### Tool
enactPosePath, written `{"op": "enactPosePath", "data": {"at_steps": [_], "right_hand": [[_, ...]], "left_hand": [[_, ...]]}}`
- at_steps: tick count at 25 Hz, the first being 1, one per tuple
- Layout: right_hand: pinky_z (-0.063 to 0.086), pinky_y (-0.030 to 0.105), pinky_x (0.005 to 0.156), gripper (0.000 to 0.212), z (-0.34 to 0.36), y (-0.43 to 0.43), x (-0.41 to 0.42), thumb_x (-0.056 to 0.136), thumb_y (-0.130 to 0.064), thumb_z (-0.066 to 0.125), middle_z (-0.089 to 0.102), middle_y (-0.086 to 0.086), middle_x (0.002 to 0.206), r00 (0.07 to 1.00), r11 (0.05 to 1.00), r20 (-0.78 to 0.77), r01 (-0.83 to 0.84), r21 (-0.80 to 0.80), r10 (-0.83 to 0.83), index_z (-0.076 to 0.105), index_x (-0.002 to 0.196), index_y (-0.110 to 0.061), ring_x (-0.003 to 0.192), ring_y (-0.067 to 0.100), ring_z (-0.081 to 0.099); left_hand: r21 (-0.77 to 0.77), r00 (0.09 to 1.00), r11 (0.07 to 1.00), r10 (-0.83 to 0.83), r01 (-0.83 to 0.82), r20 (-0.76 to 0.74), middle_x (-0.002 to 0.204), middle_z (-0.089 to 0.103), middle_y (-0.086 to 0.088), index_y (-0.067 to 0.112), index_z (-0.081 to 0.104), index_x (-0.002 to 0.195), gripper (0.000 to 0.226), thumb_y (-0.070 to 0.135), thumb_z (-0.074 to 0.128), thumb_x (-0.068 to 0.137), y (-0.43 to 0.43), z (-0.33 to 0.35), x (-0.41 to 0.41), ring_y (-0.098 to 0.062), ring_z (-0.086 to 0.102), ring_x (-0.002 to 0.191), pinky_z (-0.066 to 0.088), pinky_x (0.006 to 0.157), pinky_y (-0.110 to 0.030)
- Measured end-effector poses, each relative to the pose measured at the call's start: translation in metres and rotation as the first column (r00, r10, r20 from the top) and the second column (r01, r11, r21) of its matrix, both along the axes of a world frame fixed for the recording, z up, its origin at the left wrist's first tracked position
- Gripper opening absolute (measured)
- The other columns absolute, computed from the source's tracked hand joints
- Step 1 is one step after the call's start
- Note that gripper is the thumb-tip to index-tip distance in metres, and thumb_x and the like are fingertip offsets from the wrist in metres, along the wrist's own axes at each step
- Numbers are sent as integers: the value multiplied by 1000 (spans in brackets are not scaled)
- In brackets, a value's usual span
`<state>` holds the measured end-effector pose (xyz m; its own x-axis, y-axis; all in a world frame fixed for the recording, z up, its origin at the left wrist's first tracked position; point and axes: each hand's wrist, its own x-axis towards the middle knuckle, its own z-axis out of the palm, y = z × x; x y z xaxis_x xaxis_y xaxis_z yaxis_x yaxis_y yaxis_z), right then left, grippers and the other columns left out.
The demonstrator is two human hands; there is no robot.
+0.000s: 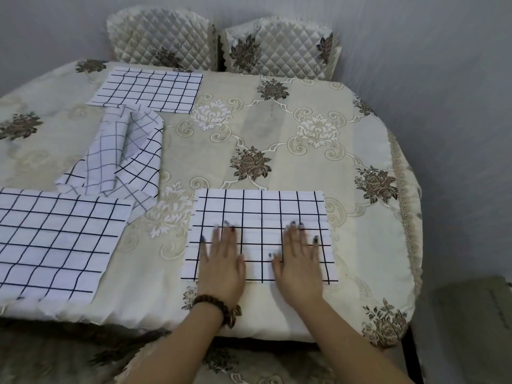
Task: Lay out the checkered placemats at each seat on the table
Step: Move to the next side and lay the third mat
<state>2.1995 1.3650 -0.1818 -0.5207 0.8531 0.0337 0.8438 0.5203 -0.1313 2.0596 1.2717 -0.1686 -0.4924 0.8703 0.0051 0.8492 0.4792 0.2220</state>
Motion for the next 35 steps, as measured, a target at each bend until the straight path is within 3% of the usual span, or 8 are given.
{"op": "enactPosePath", "data": {"at_steps": [5, 9, 16, 20, 22, 26, 30, 35], "right_hand": [[13, 40, 109, 58, -13, -29, -20, 89, -39, 36, 36, 1, 149, 999, 988, 22, -43, -149, 46, 47, 138, -11, 135, 18, 41], [15, 44, 110, 66, -16, -22, 1, 93, -53, 26, 36, 2, 151, 999, 991, 47, -17, -133, 24, 36, 144, -12, 138, 17, 36], [-13, 40, 114, 71, -13, -7, 52, 89, -59, 3, -12, -7, 155, 995, 982, 66, 84, -168, -74, -9, 148, -22, 146, 12, -5], [-17, 40, 114, 83, -8, -4, 60, 80, -68, -12, -18, -9, 152, 994, 973, 92, 79, -218, -60, -11, 148, -19, 146, 13, -10], [-12, 37, 116, 78, 2, 2, 59, 88, -64, 3, -15, -6, 155, 997, 951, -42, 56, -305, -72, -5, 149, -16, 146, 13, -9], [25, 33, 111, 43, 35, 31, 73, 99, -22, 40, 38, 17, 147, 707, 831, -503, 221, -511, -497, 43, 137, -3, 136, 29, 35], [45, 42, 97, 22, 41, 56, 93, 94, -17, 46, 67, 19, 105, 312, 465, -396, 190, -865, -864, 66, 92, -6, 103, 33, 60], [48, 30, 77, 28, 44, 47, 88, 95, -11, 43, 62, 20, 99, 201, 360, -340, 72, -930, -919, 60, 108, 7, 89, 29, 59]], "left_hand": [[-88, 988, 991, -90, 101, 122, 160, -7, 5, 21, -1, 151, 58, 36, 2, 95, 6, -16, 31, -8, -17, 143, -18, 115, -31], [-117, 995, 990, -76, 83, 60, 154, 28, 0, 19, 24, 148, 55, 41, 15, 98, -10, -29, 14, -15, 14, 145, 4, 113, -41], [-155, 993, 983, 106, -97, 48, 155, -17, 8, 29, -13, 148, 65, 53, -4, 88, -37, -25, -20, -8, -16, 143, -14, 115, -38], [-191, 988, 975, 131, -112, 87, 157, -15, 4, 23, -14, 149, 75, 57, -11, 82, -41, -25, -28, -11, -14, 145, -13, 116, -39], [-117, 962, 984, 155, -132, 223, 160, -5, -2, 15, -2, 151, 72, 53, 7, 91, -39, -13, -32, -16, -5, 147, -7, 118, -38], [157, 640, 795, 334, -586, 692, 150, 36, -11, 7, 31, 145, 50, 14, 43, 97, -39, 26, -64, -26, 36, 136, 28, 112, -37], [-80, 118, 647, 258, -758, 959, 131, 54, -19, -4, 45, 133, 38, -2, 41, 95, -48, 33, -95, -24, 57, 109, 42, 100, -33], [-142, 20, 664, 230, -734, 973, 134, 51, -23, -7, 42, 133, 38, -3, 30, 97, -48, 29, -80, -30, 49, 126, 37, 107, -36]]}}
